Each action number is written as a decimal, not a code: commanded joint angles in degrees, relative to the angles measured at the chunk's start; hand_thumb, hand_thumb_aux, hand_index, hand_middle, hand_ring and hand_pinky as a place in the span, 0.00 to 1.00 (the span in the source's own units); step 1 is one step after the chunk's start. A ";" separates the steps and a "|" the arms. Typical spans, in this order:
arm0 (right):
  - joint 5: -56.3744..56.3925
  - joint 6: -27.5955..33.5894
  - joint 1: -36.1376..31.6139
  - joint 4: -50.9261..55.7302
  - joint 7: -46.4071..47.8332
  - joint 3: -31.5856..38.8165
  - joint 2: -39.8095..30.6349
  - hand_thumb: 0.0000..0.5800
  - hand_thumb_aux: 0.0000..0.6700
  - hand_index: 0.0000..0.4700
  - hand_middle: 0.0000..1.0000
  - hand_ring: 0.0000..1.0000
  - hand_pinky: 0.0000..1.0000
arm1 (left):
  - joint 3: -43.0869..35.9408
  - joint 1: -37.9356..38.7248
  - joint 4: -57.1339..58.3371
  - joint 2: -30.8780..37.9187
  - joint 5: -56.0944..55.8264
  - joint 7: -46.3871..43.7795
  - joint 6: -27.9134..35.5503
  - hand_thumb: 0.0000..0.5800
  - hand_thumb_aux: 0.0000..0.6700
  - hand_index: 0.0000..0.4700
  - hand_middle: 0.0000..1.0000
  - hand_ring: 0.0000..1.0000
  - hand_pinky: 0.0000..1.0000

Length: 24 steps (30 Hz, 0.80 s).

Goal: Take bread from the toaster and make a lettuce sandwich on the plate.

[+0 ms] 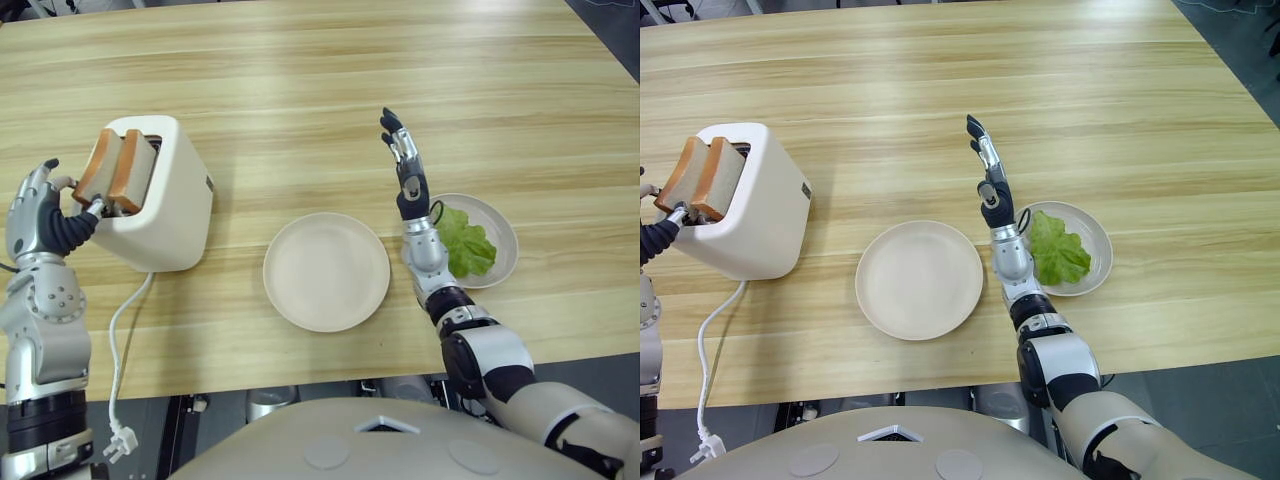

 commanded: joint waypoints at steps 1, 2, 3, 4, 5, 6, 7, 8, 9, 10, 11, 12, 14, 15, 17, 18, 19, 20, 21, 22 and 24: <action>-0.43 0.80 0.08 0.33 -0.33 0.57 0.24 0.00 0.00 0.00 0.00 0.00 0.00 | -1.46 -0.57 -0.61 -1.00 -1.62 0.39 -2.15 1.00 1.00 0.98 0.00 0.00 0.00; -0.51 0.87 0.03 0.44 -0.32 0.62 0.29 0.00 0.00 0.00 0.00 0.00 0.00 | -1.73 -0.88 -0.53 -1.23 -1.64 0.86 -2.63 1.00 1.00 0.98 0.00 0.00 0.00; -0.59 0.95 -0.05 0.56 -0.33 0.65 0.34 0.00 0.00 0.00 0.00 0.00 0.00 | -1.92 -1.11 -0.40 -1.38 -1.66 1.21 -2.97 1.00 1.00 0.98 0.00 0.00 0.00; -0.66 1.03 -0.11 0.69 -0.31 0.70 0.40 0.00 0.00 0.00 0.00 0.00 0.00 | -2.10 -1.50 -0.54 -1.67 -1.78 1.56 -3.32 1.00 1.00 0.98 0.00 0.00 0.00; -0.71 1.11 -0.18 0.81 -0.31 0.73 0.45 0.00 0.00 0.00 0.00 0.00 0.00 | -2.21 -1.77 -0.58 -1.83 -1.85 1.81 -3.57 1.00 1.00 0.98 0.00 0.00 0.00; -0.76 1.18 -0.23 0.91 -0.32 0.75 0.48 0.00 0.00 0.00 0.00 0.00 0.00 | -2.25 -2.07 -0.71 -1.96 -1.81 2.14 -3.84 1.00 1.00 0.98 0.00 0.00 0.00; -0.79 1.25 -0.27 1.00 -0.32 0.76 0.50 0.00 0.00 0.00 0.00 0.00 0.00 | -2.16 -2.46 -0.97 -2.09 -1.70 2.63 -4.05 1.00 1.00 0.98 0.00 0.00 0.00; -0.82 1.32 -0.31 1.08 -0.33 0.77 0.51 0.00 0.00 0.00 0.00 0.00 0.00 | -1.91 -2.98 -1.27 -2.17 -1.71 3.18 -4.20 1.00 1.00 0.98 0.00 0.00 0.00; -0.86 1.38 -0.34 1.16 -0.34 0.79 0.52 0.00 0.00 0.00 0.00 0.00 0.00 | -1.60 -3.56 -1.53 -2.22 -1.79 3.72 -4.26 1.00 1.00 0.98 0.33 0.33 0.33; -0.90 1.44 -0.38 1.24 -0.38 0.81 0.53 0.00 0.00 0.00 0.00 0.00 0.00 | -1.26 -4.13 -1.69 -2.20 -1.77 4.40 -4.35 1.00 1.00 0.98 0.33 0.33 0.33; -0.94 1.50 -0.41 1.30 -0.40 0.84 0.56 0.00 0.00 0.00 0.00 0.00 0.00 | -0.82 -4.64 -1.79 -2.19 -1.81 5.13 -4.47 1.00 1.00 0.98 1.00 1.00 1.00; -0.96 1.58 -0.47 1.39 -0.37 0.89 0.60 0.00 0.00 0.00 0.00 0.00 0.00 | 0.03 -5.24 -2.00 -2.17 -2.07 6.07 -4.63 1.00 1.00 0.98 1.00 1.00 1.00; -1.00 1.72 -0.57 1.56 -0.33 1.01 0.69 0.00 0.00 0.00 0.00 0.00 0.00 | 2.02 -6.40 -2.48 -2.30 -2.45 8.70 -5.31 1.00 1.00 0.98 1.00 1.00 1.00; -1.07 1.79 -0.59 1.62 -0.37 1.09 0.73 0.00 0.00 0.00 0.00 0.00 0.00 | 3.10 -6.99 -2.79 -2.41 -2.45 10.18 -5.67 1.00 1.00 0.98 1.00 1.00 1.00; -1.22 1.97 -0.62 1.73 -0.49 1.34 0.77 0.00 0.00 0.00 0.00 0.00 0.00 | 5.47 -8.14 -3.50 -2.95 -2.34 13.59 -6.05 1.00 1.00 0.98 1.00 1.00 1.00; -1.30 2.05 -0.64 1.79 -0.56 1.48 0.78 0.00 0.00 0.00 0.00 0.00 0.00 | 6.66 -8.71 -4.03 -3.12 -2.05 15.20 -6.16 1.00 1.00 0.98 1.00 1.00 1.00; -1.37 2.10 -0.66 1.84 -0.66 1.62 0.77 0.00 0.00 0.00 0.00 0.00 0.00 | 7.64 -9.19 -4.56 -3.19 -1.82 16.47 -6.23 1.00 1.00 0.98 1.00 1.00 1.00; -1.43 2.14 -0.69 1.89 -0.74 1.71 0.78 0.00 0.00 0.00 0.00 0.00 0.00 | 8.48 -9.68 -5.07 -3.32 -1.83 17.61 -6.58 1.00 1.00 0.98 1.00 1.00 1.00; -1.47 2.17 -0.73 1.94 -0.81 1.80 0.77 0.00 0.00 0.00 0.00 0.00 0.00 | 9.06 -10.11 -5.54 -3.50 -2.10 18.53 -7.22 1.00 1.00 0.98 1.00 1.00 1.00; -1.53 2.20 -0.75 2.02 -0.91 1.92 0.78 0.00 0.00 0.00 0.00 0.00 0.00 | 9.34 -10.47 -6.05 -3.80 -2.34 19.44 -8.16 1.00 1.00 0.98 1.00 1.00 1.00; -1.61 2.25 -0.82 2.17 -0.99 2.14 0.80 0.00 0.00 0.00 0.00 0.00 0.00 | 9.47 -11.07 -6.83 -4.15 -2.93 20.40 -9.88 1.00 1.00 0.98 1.00 1.00 1.00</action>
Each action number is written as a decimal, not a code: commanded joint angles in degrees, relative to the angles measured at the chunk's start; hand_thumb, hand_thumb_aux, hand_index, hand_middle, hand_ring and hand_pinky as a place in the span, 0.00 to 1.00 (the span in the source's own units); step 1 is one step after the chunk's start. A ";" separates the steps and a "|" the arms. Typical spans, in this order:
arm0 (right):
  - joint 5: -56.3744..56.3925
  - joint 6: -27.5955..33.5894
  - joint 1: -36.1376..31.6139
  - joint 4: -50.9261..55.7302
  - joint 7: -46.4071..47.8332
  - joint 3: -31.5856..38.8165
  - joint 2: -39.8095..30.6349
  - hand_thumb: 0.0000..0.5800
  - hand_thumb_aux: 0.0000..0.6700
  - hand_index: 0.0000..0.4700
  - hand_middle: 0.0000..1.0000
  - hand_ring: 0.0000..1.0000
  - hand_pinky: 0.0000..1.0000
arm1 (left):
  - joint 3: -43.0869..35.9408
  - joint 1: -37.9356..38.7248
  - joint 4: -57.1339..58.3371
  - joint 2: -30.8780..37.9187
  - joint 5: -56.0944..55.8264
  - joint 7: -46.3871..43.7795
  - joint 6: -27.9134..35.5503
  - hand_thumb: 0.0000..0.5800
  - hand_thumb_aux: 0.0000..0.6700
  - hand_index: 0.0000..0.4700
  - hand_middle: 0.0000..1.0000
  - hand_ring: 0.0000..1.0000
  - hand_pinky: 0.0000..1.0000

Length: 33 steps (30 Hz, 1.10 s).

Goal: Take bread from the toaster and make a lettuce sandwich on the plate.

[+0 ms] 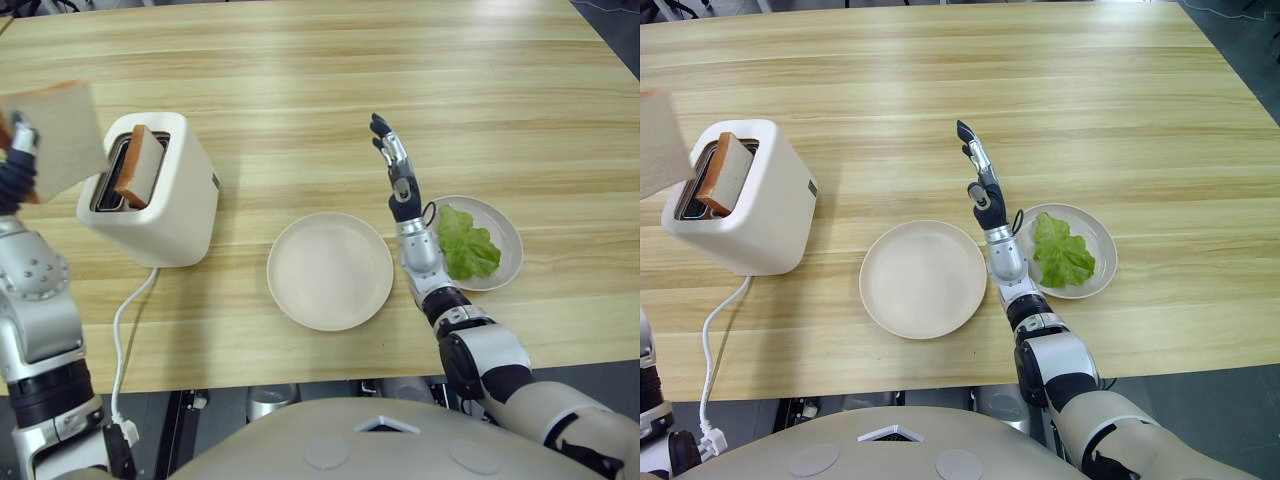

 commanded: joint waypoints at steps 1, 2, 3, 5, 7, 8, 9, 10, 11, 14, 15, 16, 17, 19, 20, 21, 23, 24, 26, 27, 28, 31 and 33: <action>-0.38 0.94 -0.58 1.02 -0.37 0.46 0.08 0.00 0.00 0.00 0.00 0.00 0.00 | 0.97 -1.43 -1.95 -1.27 -1.32 2.67 -3.42 1.00 1.00 0.98 1.00 1.00 1.00; -0.40 0.97 -0.64 1.10 -0.41 0.54 0.11 0.00 0.00 0.00 0.00 0.00 0.00 | 1.23 -1.74 -2.29 -1.35 -1.46 3.02 -4.17 1.00 1.00 0.98 1.00 1.00 1.00; -0.41 1.00 -0.72 1.19 -0.44 0.62 0.15 0.00 0.00 0.00 0.00 0.00 0.00 | 1.68 -2.01 -2.73 -1.39 -1.82 3.39 -5.03 1.00 1.00 0.98 1.00 1.00 1.00; -0.42 1.03 -0.85 1.28 -0.53 0.64 0.15 0.00 0.00 0.00 0.00 0.00 0.00 | 1.96 -2.83 -3.96 -1.22 -2.62 3.31 -6.07 1.00 1.00 0.98 1.00 1.00 1.00; -0.32 1.06 -1.08 1.38 -0.56 0.57 0.15 0.00 0.00 0.00 0.00 0.00 0.00 | 1.44 -3.77 -5.71 -1.40 -4.54 2.06 -6.89 1.00 1.00 0.98 1.00 1.00 1.00; -0.24 1.03 -1.25 1.41 -0.61 0.49 0.09 0.00 0.00 0.00 0.00 0.00 0.00 | 0.67 -4.31 -7.06 -1.76 -6.05 0.84 -7.18 1.00 1.00 0.98 1.00 1.00 1.00; -0.13 0.98 -1.50 1.41 -0.73 0.33 -0.05 0.00 0.00 0.00 0.00 0.00 0.00 | -0.73 -4.94 -8.94 -2.33 -7.86 -0.86 -7.00 1.00 1.00 0.98 1.00 1.00 1.00; 0.28 0.98 -1.84 1.46 -0.66 0.03 -0.17 0.00 0.00 0.00 0.00 0.00 0.00 | -2.48 -5.69 -10.84 -3.13 -9.91 -2.77 -6.29 1.00 1.00 0.98 1.00 1.00 1.00; 0.81 0.93 -2.16 1.43 -0.50 -0.31 -0.28 0.00 0.00 0.00 0.00 0.00 0.00 | -4.24 -6.39 -12.28 -4.10 -12.22 -4.69 -5.27 1.00 1.00 0.98 1.00 1.00 1.00; 1.99 -0.43 -3.16 -0.17 -0.49 -1.33 -1.49 0.00 0.00 0.00 0.00 0.00 0.00 | -11.75 -8.39 -14.65 -8.83 -18.39 -10.07 -2.26 1.00 1.00 0.98 1.00 1.00 1.00; 2.41 -0.79 -3.50 -0.90 -0.51 -1.80 -2.18 0.00 0.00 0.00 0.00 0.00 0.00 | -14.64 -8.94 -14.79 -10.71 -19.51 -11.38 -1.19 1.00 1.00 0.98 1.00 1.00 1.00; 3.10 -0.80 -3.80 -1.69 -0.32 -2.32 -3.04 0.00 0.00 0.00 0.00 0.00 0.00 | -17.61 -9.44 -14.51 -12.78 -20.78 -12.82 0.18 1.00 1.00 0.98 1.00 1.00 1.00; 3.75 -0.68 -3.99 -2.44 -0.14 -2.86 -3.92 0.00 0.00 0.00 0.00 0.00 0.00 | -20.16 -9.70 -13.99 -14.65 -21.84 -14.04 1.20 1.00 1.00 0.98 1.00 1.00 1.00; 4.35 -0.32 -3.87 -4.66 -0.09 -4.09 -6.73 0.00 0.00 0.00 0.00 0.00 0.00 | -26.15 -9.01 -11.63 -18.43 -22.55 -16.30 2.76 1.00 1.00 0.98 1.00 1.00 1.00; 4.07 -0.32 -3.56 -5.87 -0.37 -4.57 -8.18 0.00 0.00 0.00 0.00 0.00 0.00 | -28.73 -8.31 -10.35 -19.73 -22.28 -17.30 2.97 1.00 1.00 0.98 1.00 1.00 1.00; 3.01 -0.18 -3.01 -7.45 -1.15 -5.00 -10.00 0.00 0.00 0.00 0.00 0.00 0.00 | -30.77 -7.29 -8.56 -20.81 -21.80 -17.96 2.79 1.00 1.00 0.98 1.00 1.00 1.00; 0.76 -0.25 -1.40 -10.86 -2.18 -6.02 -13.85 0.00 0.00 0.00 0.00 0.00 0.00 | -33.02 -4.78 -4.80 -22.79 -22.49 -19.11 3.18 1.00 1.00 0.98 1.00 1.00 1.00; -0.44 -0.07 -0.39 -12.66 -2.63 -6.59 -15.98 0.00 0.00 0.00 0.00 0.00 0.00 | -33.81 -3.32 -3.29 -23.67 -22.73 -19.28 3.33 1.00 1.00 0.98 1.00 1.00 1.00; -2.87 0.99 2.14 -16.08 -4.03 -8.40 -20.39 0.00 0.00 0.00 0.00 0.00 0.00 | -35.38 0.06 -1.37 -25.51 -22.60 -18.92 3.25 1.00 1.00 0.98 1.00 1.00 1.00; -3.92 1.83 3.53 -17.54 -4.89 -9.30 -22.26 0.00 0.00 0.00 0.00 0.00 0.00 | -36.21 1.75 -0.69 -26.43 -22.50 -18.80 3.00 1.00 1.00 0.98 1.00 1.00 1.00; -4.77 2.70 4.88 -18.65 -5.46 -9.92 -23.90 0.00 0.00 0.00 0.00 0.00 0.00 | -36.94 3.30 -0.09 -27.21 -22.12 -18.51 2.62 1.00 1.00 0.98 1.00 1.00 1.00; -11.51 6.37 9.00 -21.74 -8.78 -10.64 -28.82 0.00 0.00 0.00 0.00 0.00 0.00 | -37.92 7.05 1.07 -29.52 -22.15 -17.54 2.19 1.00 1.00 0.98 1.00 1.00 1.00; -19.88 11.73 11.52 -23.46 -13.68 -9.60 -33.08 0.00 0.00 0.00 0.00 0.00 0.00 | -38.87 9.26 2.07 -30.75 -21.76 -16.92 1.79 1.00 1.00 0.98 1.00 1.00 1.00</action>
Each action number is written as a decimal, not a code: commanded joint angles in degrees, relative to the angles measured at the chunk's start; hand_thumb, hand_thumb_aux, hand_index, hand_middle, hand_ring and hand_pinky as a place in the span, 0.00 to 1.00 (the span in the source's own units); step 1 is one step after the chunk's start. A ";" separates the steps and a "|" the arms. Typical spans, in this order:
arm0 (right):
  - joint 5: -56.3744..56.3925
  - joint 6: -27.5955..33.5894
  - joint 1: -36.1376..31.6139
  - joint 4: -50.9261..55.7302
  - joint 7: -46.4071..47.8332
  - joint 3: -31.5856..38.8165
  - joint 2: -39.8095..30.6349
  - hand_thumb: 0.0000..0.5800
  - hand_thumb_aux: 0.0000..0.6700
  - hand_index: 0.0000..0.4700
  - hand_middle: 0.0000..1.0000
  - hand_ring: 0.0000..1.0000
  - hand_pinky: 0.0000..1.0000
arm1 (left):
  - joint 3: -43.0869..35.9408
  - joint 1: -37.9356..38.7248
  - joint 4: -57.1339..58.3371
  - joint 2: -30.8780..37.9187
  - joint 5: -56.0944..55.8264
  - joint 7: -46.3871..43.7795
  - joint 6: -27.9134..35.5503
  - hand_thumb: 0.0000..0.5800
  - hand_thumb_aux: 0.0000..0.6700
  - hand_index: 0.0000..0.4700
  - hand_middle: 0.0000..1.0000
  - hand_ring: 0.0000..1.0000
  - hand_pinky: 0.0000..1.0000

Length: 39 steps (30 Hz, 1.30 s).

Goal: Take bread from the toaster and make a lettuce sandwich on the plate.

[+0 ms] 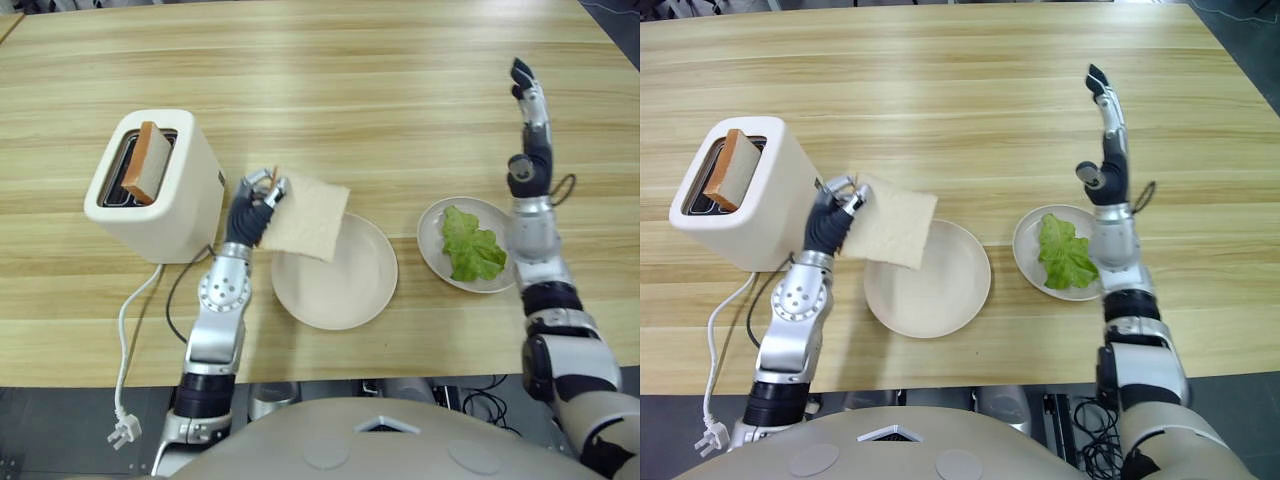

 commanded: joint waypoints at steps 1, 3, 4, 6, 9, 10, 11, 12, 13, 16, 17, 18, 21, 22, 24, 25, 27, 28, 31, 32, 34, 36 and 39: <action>-14.65 9.76 4.18 -3.01 -8.29 1.75 -6.65 0.00 0.00 0.00 0.00 0.00 0.00 | -1.82 3.54 2.54 -2.09 0.58 1.30 -0.73 1.00 1.00 0.98 1.00 1.00 1.00; -18.10 13.68 6.22 -3.08 -10.29 3.03 -9.48 0.00 0.00 0.00 0.00 0.00 0.00 | -2.04 5.17 3.69 -3.07 0.45 1.76 -0.92 1.00 1.00 0.98 1.00 1.00 1.00; -20.31 15.73 7.28 -3.31 -11.32 4.24 -10.92 0.00 0.00 0.00 0.00 0.00 0.00 | -1.95 5.83 4.33 -3.55 0.26 1.92 -0.94 1.00 1.00 0.98 1.00 1.00 1.00; -26.12 19.93 8.61 -3.36 -14.55 7.51 -13.72 0.00 0.00 0.00 0.00 0.00 0.00 | -2.33 6.91 5.52 -4.28 0.22 2.17 -1.16 1.00 1.00 0.98 1.00 1.00 1.00; -30.08 23.79 8.51 0.10 -17.38 11.84 -15.89 0.00 0.00 0.00 0.00 0.00 0.00 | -3.86 7.82 7.82 -5.52 0.56 2.63 -2.14 1.00 1.00 0.98 1.00 1.00 1.00; -31.05 24.98 7.92 2.30 -18.13 13.43 -16.25 0.00 0.00 0.00 0.00 0.00 0.00 | -4.23 7.87 8.88 -6.07 0.78 2.95 -2.41 1.00 1.00 0.98 1.00 1.00 1.00; -32.00 26.08 7.25 4.35 -18.87 14.93 -16.52 0.00 0.00 0.00 0.00 0.00 0.00 | -4.49 7.80 10.05 -6.57 1.04 3.33 -2.75 1.00 1.00 0.98 1.00 1.00 1.00; -32.72 26.82 6.44 6.20 -19.61 16.39 -16.67 0.00 0.00 0.00 0.00 0.00 0.00 | -4.61 7.62 11.33 -6.86 1.29 3.82 -3.25 1.00 1.00 0.98 1.00 1.00 1.00; -33.32 27.42 5.62 7.82 -20.16 17.85 -16.76 0.00 0.00 0.00 0.00 0.00 0.00 | -4.66 7.37 12.53 -7.18 1.38 4.43 -3.57 1.00 1.00 0.98 1.00 1.00 1.00; -34.50 28.57 3.67 11.52 -21.86 21.64 -16.60 0.00 0.00 0.00 0.00 0.00 0.00 | -4.77 6.19 16.02 -7.83 1.34 6.02 -4.34 1.00 1.00 0.98 1.00 1.00 1.00; -34.71 28.87 3.24 12.19 -22.37 22.66 -16.55 0.00 0.00 0.00 0.00 0.00 0.00 | -4.87 5.79 16.85 -7.93 1.37 6.46 -4.59 1.00 1.00 0.98 1.00 1.00 1.00; -34.82 29.16 2.80 12.78 -22.84 23.68 -16.54 0.00 0.00 0.00 0.00 0.00 0.00 | -5.00 5.46 17.40 -8.02 1.37 6.91 -4.70 1.00 1.00 0.98 1.00 1.00 1.00; -35.13 29.81 1.16 15.11 -24.17 26.47 -16.45 0.00 0.00 0.00 0.00 0.00 0.00 | -5.80 4.92 17.77 -8.47 1.70 8.18 -4.41 1.00 1.00 0.98 1.00 1.00 1.00; -35.08 29.88 0.74 15.57 -24.49 27.19 -16.50 0.00 0.00 0.00 0.00 0.00 0.00 | -6.31 4.93 17.53 -8.47 2.08 8.49 -4.29 1.00 1.00 0.98 1.00 1.00 1.00; -35.07 29.81 -0.06 16.21 -24.69 28.72 -16.70 0.00 0.00 0.00 0.00 0.00 0.00 | -7.73 5.28 16.63 -8.12 3.33 8.90 -4.03 1.00 1.00 0.98 1.00 1.00 1.00; -35.19 29.81 -0.41 16.45 -24.65 29.57 -16.81 0.00 0.00 0.00 0.00 0.00 0.00 | -8.61 5.39 16.25 -7.61 4.45 8.96 -3.82 0.96 0.79 0.78 1.00 1.00 1.00; -35.25 29.63 -0.85 16.85 -24.58 31.03 -16.99 0.00 0.00 0.00 0.00 0.00 0.00 | -9.77 5.46 15.77 -6.73 5.97 9.04 -4.00 0.00 0.00 0.00 1.00 1.00 1.00; -35.18 29.38 -1.03 17.25 -24.71 31.63 -17.02 0.00 0.00 0.00 0.00 0.00 0.00 | -9.97 5.49 15.44 -6.37 6.51 9.20 -4.21 0.00 0.00 0.00 1.00 1.00 1.00; -35.16 28.66 -1.27 17.18 -25.09 33.43 -17.51 0.00 0.00 0.00 0.00 0.00 0.00 | -9.51 5.64 13.39 -5.82 7.26 10.02 -4.36 0.00 0.00 0.00 1.00 1.00 1.00; -35.20 28.37 -1.16 16.94 -25.22 33.84 -17.75 0.00 0.00 0.00 0.00 0.00 0.00 | -9.30 5.67 12.19 -5.55 7.80 10.34 -4.36 0.00 0.00 0.00 1.00 1.00 1.00; -35.18 27.78 -1.10 17.18 -25.49 34.79 -18.05 0.00 0.00 0.00 0.00 0.00 0.00 | -8.99 5.62 9.73 -4.89 9.57 11.14 -4.29 0.00 0.00 0.00 1.00 1.00 1.00; -35.18 27.61 -0.91 17.47 -25.31 35.74 -18.16 0.02 0.01 0.01 0.00 0.00 0.00 | -8.64 5.51 6.97 -4.01 11.55 11.52 -3.76 0.00 0.00 0.00 1.00 1.00 1.00; -34.72 27.52 -0.70 17.77 -22.98 36.63 -18.08 0.19 0.10 0.10 0.00 0.00 0.00 | -8.03 5.31 1.52 -2.24 14.98 11.73 -3.18 0.00 0.00 0.00 1.00 1.00 1.00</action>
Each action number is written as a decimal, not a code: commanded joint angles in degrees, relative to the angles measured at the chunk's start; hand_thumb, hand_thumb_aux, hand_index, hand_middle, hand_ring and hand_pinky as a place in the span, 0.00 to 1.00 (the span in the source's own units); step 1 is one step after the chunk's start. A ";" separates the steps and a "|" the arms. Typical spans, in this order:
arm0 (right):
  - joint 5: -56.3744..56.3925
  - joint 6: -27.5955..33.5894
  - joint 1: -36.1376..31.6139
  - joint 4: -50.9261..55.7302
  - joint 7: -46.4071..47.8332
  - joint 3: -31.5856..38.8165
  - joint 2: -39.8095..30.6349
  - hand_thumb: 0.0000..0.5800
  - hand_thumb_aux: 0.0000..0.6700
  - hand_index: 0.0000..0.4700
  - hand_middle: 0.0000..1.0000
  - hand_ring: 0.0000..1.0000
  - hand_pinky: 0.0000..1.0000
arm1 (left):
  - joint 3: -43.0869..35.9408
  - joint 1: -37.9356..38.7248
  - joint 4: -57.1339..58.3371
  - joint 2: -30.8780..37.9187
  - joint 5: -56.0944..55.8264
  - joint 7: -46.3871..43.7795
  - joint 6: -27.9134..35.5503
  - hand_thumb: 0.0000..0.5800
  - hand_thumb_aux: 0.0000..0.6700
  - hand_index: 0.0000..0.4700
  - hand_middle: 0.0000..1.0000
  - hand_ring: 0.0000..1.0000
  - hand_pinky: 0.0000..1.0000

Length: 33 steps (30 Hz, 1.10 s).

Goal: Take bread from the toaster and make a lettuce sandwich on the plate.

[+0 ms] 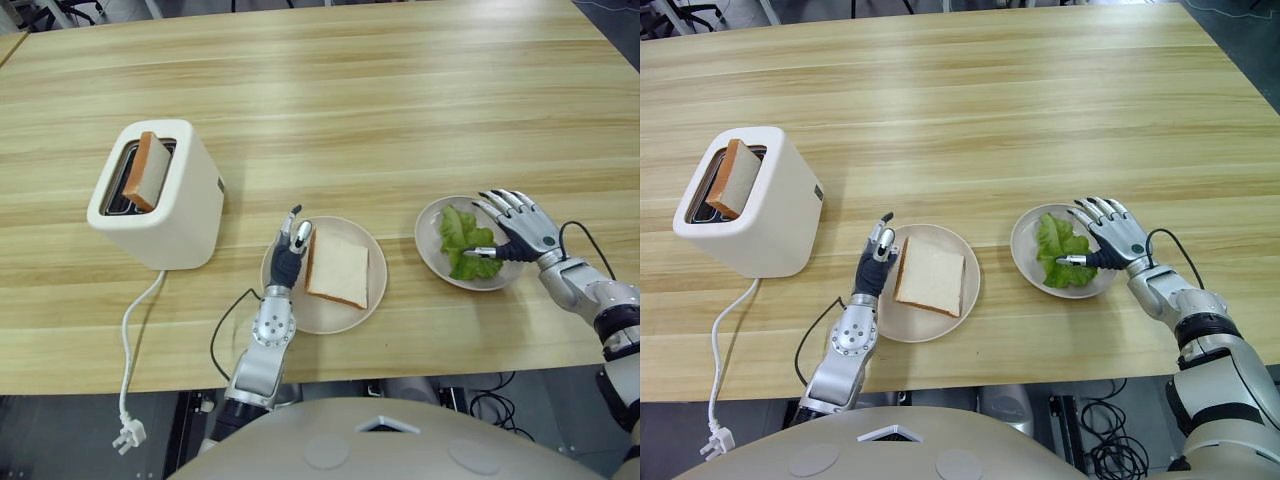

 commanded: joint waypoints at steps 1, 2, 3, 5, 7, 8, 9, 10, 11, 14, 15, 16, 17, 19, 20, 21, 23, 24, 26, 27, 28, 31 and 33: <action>0.35 -0.54 0.23 0.71 2.84 2.15 -0.02 0.22 0.12 0.12 0.00 0.00 0.00 | 1.22 0.10 -6.63 2.02 5.17 0.82 1.32 0.00 0.00 0.00 1.00 1.00 1.00; 0.59 -0.58 0.13 0.87 3.59 2.45 0.04 0.24 0.13 0.12 0.00 0.00 0.00 | 1.43 0.13 -8.42 2.54 6.68 1.03 1.62 0.00 0.00 0.00 1.00 1.00 1.00; 0.69 -0.55 0.04 0.90 4.48 2.73 0.07 0.24 0.13 0.12 0.00 0.00 0.00 | 1.71 0.15 -10.29 3.08 8.15 1.23 1.91 0.00 0.00 0.00 1.00 1.00 1.00; 0.94 -0.30 -0.12 1.05 6.64 3.06 0.09 0.30 0.16 0.16 0.00 0.00 0.00 | 2.85 0.04 -14.04 3.97 11.00 1.72 2.41 0.00 0.00 0.00 1.00 1.00 1.00; 1.38 -0.19 -0.11 1.10 7.92 3.30 -0.10 0.41 0.23 0.23 0.00 0.00 0.00 | 4.57 -0.35 -17.62 4.63 13.30 1.94 3.05 0.00 0.00 0.00 1.00 1.00 1.00; 1.62 -0.17 -0.03 0.97 8.24 3.36 -0.20 0.74 0.49 0.48 0.00 0.00 0.00 | 5.46 -0.55 -19.09 4.88 13.88 1.99 3.30 0.00 0.00 0.00 1.00 1.00 1.00; 1.77 -0.14 0.06 0.79 8.40 3.44 -0.30 0.78 0.53 0.52 0.00 0.00 0.00 | 6.51 -0.73 -20.47 5.20 14.45 2.14 3.50 0.00 0.00 0.00 1.00 1.00 1.00; 1.89 -0.11 0.13 0.67 8.58 3.52 -0.39 0.82 0.58 0.56 0.00 0.00 0.00 | 7.38 -0.92 -21.44 5.42 14.89 2.21 3.63 0.00 0.00 0.00 1.00 1.00 1.00; 1.99 -0.10 0.16 0.59 8.63 3.63 -0.47 0.88 0.65 0.64 0.00 0.00 0.00 | 8.28 -1.04 -22.07 5.56 14.98 2.19 3.59 0.00 0.00 0.00 1.00 1.00 1.00; 2.08 -0.19 0.02 -0.22 6.88 3.79 -0.59 1.00 1.00 0.98 0.00 0.00 0.00 | 10.49 -1.41 -21.97 5.52 14.11 1.96 3.41 0.00 0.00 0.00 1.00 1.00 1.00; 2.07 -0.48 -0.15 -0.52 5.94 3.78 -0.51 1.00 1.00 0.98 0.00 0.00 0.00 | 10.81 -1.49 -21.08 5.42 13.66 1.90 3.17 0.00 0.00 0.00 1.00 1.00 1.00; 1.78 -0.59 -0.47 -0.73 4.87 3.93 -0.40 1.00 1.00 0.98 0.00 0.00 0.00 | 10.73 -1.50 -20.17 5.28 13.59 2.06 2.83 0.00 0.00 0.00 1.00 1.00 1.00; 1.53 -0.65 -0.74 -0.86 4.12 4.11 -0.31 1.00 1.00 0.98 0.00 0.00 0.00 | 10.44 -1.43 -19.48 5.07 13.43 1.97 2.50 0.00 0.00 0.00 1.00 1.00 1.00; 1.52 -1.08 -1.33 -1.04 2.91 4.27 -0.08 1.00 1.00 0.98 0.00 0.00 0.00 | 9.01 -1.08 -17.99 4.43 13.56 1.99 1.68 0.00 0.00 0.00 1.00 1.00 1.00; 1.42 -1.19 -1.51 -1.11 2.34 4.42 0.00 1.00 1.00 0.98 0.00 0.00 0.00 | 8.39 -0.99 -17.20 4.17 13.61 1.92 1.30 0.00 0.00 0.00 1.00 1.00 1.00; 1.44 -1.30 -1.73 -1.21 1.87 4.52 0.14 1.00 1.00 0.98 0.00 0.00 0.00 | 7.74 -0.93 -16.37 3.89 13.51 1.89 1.02 0.00 0.00 0.00 1.00 1.00 1.00; 1.41 -1.40 -2.08 -1.42 0.52 4.57 0.29 1.00 1.00 0.98 0.00 0.00 0.00 | 6.94 -0.99 -15.01 3.53 13.55 2.18 0.51 0.00 0.00 0.00 1.00 1.00 1.00; 1.46 -1.43 -2.32 -1.46 -0.11 4.57 0.35 1.00 1.00 0.98 0.00 0.00 0.00 | 6.77 -1.03 -14.56 3.43 13.54 2.27 0.28 0.00 0.00 0.00 1.00 1.00 1.00; 1.64 -1.57 -2.77 -1.98 -1.46 4.28 0.27 1.00 1.00 0.98 0.00 0.00 0.00 | 6.87 -1.14 -13.85 3.28 13.39 2.46 -0.15 0.00 0.00 0.00 1.00 1.00 1.00; 1.80 -1.61 -2.92 -2.29 -2.31 4.03 0.19 1.00 1.00 0.98 0.00 0.00 0.00 | 7.00 -1.33 -13.46 3.29 13.33 2.53 -0.36 0.00 0.00 0.00 1.00 1.00 1.00; 2.09 -1.80 -3.06 -2.72 -3.27 3.66 0.09 1.00 1.00 0.98 0.00 0.00 0.00 | 7.15 -1.50 -13.10 3.29 13.24 2.58 -0.58 0.00 0.00 0.00 1.00 1.00 1.00; 5.42 -4.53 -3.04 -4.70 -3.75 1.18 0.06 1.00 1.00 0.98 1.00 1.00 1.00 | 7.33 -2.02 -11.95 3.37 13.03 2.71 -1.19 0.00 0.00 0.00 1.00 1.00 1.00; 6.99 -5.93 -2.91 -6.99 -4.55 -0.33 -0.10 1.00 1.00 0.98 1.00 1.00 1.00 | 7.72 -2.46 -11.02 3.51 12.78 2.90 -1.56 0.00 0.00 0.00 1.00 1.00 1.00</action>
